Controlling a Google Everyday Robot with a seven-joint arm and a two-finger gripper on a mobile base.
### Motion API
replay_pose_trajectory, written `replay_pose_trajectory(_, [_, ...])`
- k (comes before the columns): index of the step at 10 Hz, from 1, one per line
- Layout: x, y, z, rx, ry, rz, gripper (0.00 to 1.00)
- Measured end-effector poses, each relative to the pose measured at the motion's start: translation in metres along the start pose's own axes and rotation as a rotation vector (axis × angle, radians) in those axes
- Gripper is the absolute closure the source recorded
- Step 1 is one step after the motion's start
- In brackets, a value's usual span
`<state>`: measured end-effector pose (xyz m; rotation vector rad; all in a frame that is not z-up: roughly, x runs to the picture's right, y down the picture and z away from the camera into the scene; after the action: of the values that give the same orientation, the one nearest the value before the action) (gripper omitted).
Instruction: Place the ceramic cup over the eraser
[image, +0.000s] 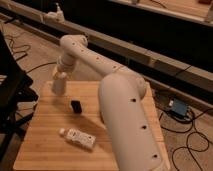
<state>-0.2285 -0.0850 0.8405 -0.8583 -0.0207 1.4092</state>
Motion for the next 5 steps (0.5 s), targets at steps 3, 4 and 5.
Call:
replay_pose_trajectory(3, [0.007,-0.021,-0.064,-0.011,-0.057,0.009,1.0])
replay_pose_trajectory(4, [0.014,-0.031,-0.084,-0.003,-0.067,0.012,1.0])
replay_pose_trajectory(5, [0.021,-0.038,-0.096,0.007,-0.07,0.015,1.0])
